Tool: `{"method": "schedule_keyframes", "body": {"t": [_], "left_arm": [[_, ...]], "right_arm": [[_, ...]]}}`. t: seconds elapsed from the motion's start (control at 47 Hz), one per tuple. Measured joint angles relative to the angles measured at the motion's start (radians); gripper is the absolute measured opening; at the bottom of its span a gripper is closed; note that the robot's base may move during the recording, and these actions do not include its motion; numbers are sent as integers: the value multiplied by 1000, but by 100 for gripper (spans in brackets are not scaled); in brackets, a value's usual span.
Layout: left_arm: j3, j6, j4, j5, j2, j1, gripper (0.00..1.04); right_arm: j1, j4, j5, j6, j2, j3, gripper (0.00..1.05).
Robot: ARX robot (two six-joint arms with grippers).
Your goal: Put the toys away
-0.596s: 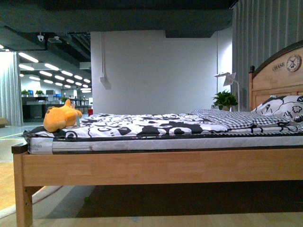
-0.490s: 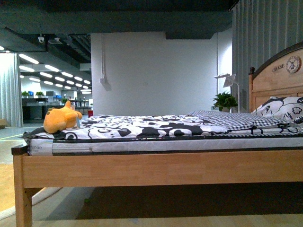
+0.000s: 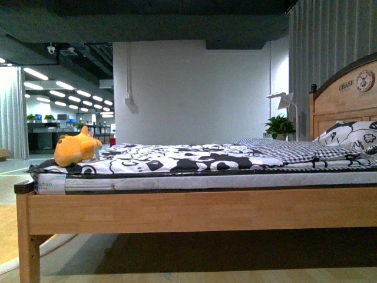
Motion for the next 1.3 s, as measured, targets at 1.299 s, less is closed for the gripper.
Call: {"method": "schedule_keyframes", "body": {"t": [1.299], "left_arm": [[0, 0, 0, 0, 0, 0, 99]], "right_arm": [[0, 0, 0, 0, 0, 0, 98]]}}
